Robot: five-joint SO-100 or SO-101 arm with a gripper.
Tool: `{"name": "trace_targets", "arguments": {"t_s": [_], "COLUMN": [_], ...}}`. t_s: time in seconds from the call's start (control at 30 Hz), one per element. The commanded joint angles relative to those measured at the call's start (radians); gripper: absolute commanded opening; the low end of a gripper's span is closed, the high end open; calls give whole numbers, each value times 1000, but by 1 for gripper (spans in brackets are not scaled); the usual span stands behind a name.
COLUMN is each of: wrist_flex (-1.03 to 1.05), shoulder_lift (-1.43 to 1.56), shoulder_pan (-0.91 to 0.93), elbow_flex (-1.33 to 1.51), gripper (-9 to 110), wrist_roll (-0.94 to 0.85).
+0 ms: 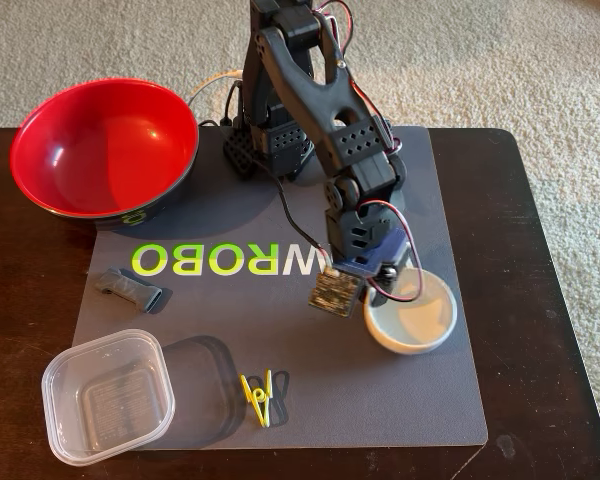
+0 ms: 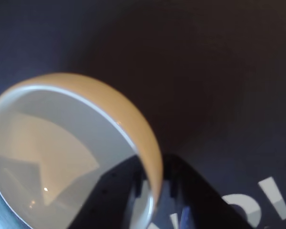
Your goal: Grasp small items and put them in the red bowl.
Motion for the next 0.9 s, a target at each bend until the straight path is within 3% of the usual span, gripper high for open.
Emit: {"name": "trace_targets", "arguments": {"t_s": [0.0, 0.2, 0.4, 0.57, 0.87], "wrist_flex": [55, 225, 405, 509, 584], "shoulder_lift": [164, 465, 747, 991, 848], "shoulder_pan": [143, 316, 488, 749, 1316], "elbow_flex": [8, 8, 0, 28, -5], "gripper": [0, 0, 0, 0, 0], "wrist_roll": [-49, -101, -43, 17, 120]}}
